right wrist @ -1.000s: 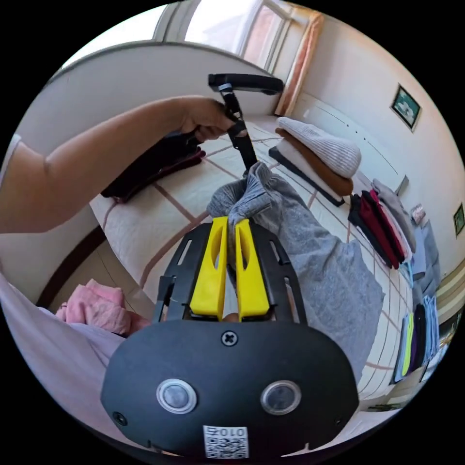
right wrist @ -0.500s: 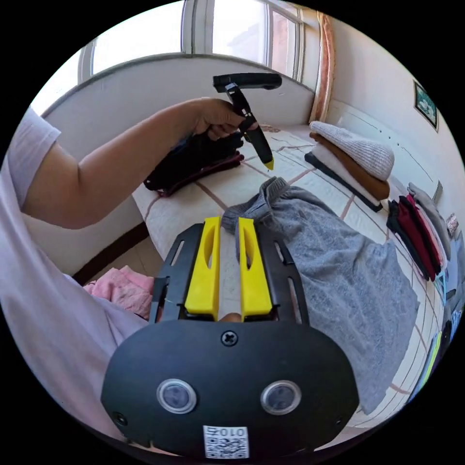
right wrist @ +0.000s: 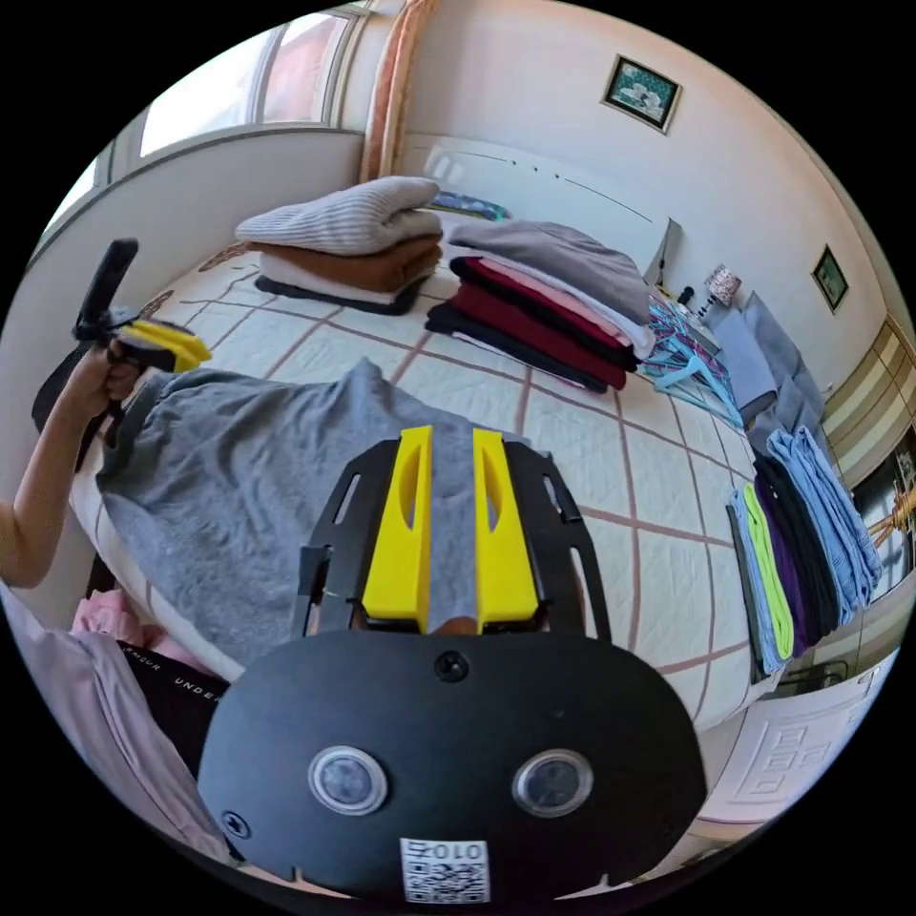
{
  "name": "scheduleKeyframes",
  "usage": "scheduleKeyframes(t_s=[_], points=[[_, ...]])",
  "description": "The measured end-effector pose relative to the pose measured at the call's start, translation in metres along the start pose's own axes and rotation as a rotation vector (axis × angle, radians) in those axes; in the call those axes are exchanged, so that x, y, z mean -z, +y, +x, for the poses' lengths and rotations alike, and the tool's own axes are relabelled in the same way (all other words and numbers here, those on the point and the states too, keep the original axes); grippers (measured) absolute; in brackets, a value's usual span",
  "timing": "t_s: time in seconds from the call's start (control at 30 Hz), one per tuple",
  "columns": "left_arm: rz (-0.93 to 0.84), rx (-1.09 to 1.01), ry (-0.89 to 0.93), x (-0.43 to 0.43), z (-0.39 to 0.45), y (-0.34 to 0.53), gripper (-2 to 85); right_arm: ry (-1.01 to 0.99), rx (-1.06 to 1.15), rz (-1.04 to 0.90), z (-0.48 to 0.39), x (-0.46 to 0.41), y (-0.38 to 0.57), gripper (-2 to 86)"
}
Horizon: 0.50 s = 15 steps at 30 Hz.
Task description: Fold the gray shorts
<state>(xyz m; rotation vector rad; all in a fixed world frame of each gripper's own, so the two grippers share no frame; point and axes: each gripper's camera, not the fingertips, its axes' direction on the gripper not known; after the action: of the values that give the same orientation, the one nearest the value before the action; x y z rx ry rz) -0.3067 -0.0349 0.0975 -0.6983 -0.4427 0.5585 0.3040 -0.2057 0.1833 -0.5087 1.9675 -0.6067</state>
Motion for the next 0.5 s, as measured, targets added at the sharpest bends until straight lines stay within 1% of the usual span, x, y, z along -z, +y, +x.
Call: scheduleKeyframes(t_s=[0.1, 0.17, 0.23, 0.3, 0.37, 0.43, 0.5], points=[[0.023, 0.113, -0.021, 0.004, -0.020, 0.025, 4.3, 0.013, 0.012, -0.075, 0.029, -0.035, -0.027, 6.9], [-0.021, 0.227, -0.030, 0.010, -0.042, 0.043, 3.7, 0.007, 0.009, -0.109, 0.043, -0.057, -0.041, 7.2], [-0.057, 0.273, -0.043, 0.014, -0.052, 0.055, 3.1, -0.038, -0.030, -0.130, 0.059, -0.078, -0.051, 7.4], [-0.049, 0.278, -0.056, 0.019, -0.057, 0.065, 2.2, -0.132, -0.071, -0.172, 0.076, -0.103, -0.058, 7.1], [-0.055, 0.284, -0.050, 0.017, -0.058, 0.071, 1.4, -0.189, -0.045, -0.222, 0.078, -0.115, -0.059, 5.3], [-0.068, 0.280, -0.072, 0.015, -0.056, 0.072, 0.9, -0.161, -0.028, -0.194, 0.079, -0.107, -0.058, 3.3], [-0.083, 0.268, -0.101, 0.015, -0.052, 0.073, 0.6, -0.144, -0.073, -0.170, 0.095, -0.088, -0.055, 2.4]])
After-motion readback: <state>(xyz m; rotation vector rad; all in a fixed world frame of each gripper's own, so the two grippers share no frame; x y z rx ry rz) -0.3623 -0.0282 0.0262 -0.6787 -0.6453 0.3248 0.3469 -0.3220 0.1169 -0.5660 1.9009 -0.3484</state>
